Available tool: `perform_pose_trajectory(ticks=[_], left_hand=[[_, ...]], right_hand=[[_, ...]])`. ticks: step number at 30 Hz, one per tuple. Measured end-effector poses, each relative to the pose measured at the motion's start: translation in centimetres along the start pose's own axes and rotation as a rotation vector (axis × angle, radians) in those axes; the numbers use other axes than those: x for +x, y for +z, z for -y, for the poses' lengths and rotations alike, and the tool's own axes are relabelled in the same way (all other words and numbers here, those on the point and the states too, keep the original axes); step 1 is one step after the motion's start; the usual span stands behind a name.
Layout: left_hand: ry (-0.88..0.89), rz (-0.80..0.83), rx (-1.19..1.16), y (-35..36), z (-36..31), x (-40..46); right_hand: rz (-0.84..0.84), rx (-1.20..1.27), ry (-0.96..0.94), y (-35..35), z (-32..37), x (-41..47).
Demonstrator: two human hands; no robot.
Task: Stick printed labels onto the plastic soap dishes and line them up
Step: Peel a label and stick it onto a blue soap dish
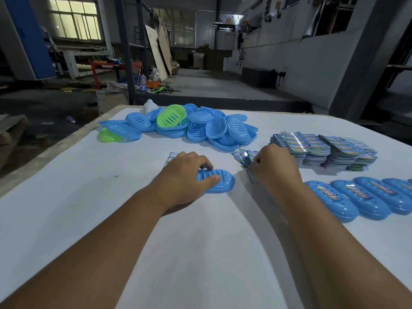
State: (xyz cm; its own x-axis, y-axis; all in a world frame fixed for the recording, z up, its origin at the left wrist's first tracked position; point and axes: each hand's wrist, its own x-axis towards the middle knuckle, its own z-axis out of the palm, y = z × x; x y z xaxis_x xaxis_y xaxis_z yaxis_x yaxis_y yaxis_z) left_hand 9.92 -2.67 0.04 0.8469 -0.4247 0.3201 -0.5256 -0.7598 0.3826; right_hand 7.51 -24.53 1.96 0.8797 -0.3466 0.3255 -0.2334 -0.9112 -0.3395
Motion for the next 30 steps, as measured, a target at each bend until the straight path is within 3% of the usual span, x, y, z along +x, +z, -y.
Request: perform_pose_trajectory(ticks=[9,16,22,25,30], left_hand=[[0.01,-0.05,-0.044,0.2,-0.1,0.1],[-0.007,-0.129,-0.165,0.1,-0.4,0.0],[-0.259,-0.17,-0.435,-0.1,-1.3,0.2],[-0.378,-0.225,-0.481,-0.5,-0.8,0.8],[-0.4,-0.294,-0.603,-1.1,0.2,1.2]], right_hand=[[0.025,0.0,0.002,-0.2,0.4,-0.4],[-0.011,0.227,0.055,-0.7,0.7,-1.3],[-0.137,0.468,-0.244,-0.6,3.7,-3.1],[-0.066,0.598,-0.365,0.0,5.3,-4.4],[0.083,0.644,-0.438,1.1,6.0,-5.3]])
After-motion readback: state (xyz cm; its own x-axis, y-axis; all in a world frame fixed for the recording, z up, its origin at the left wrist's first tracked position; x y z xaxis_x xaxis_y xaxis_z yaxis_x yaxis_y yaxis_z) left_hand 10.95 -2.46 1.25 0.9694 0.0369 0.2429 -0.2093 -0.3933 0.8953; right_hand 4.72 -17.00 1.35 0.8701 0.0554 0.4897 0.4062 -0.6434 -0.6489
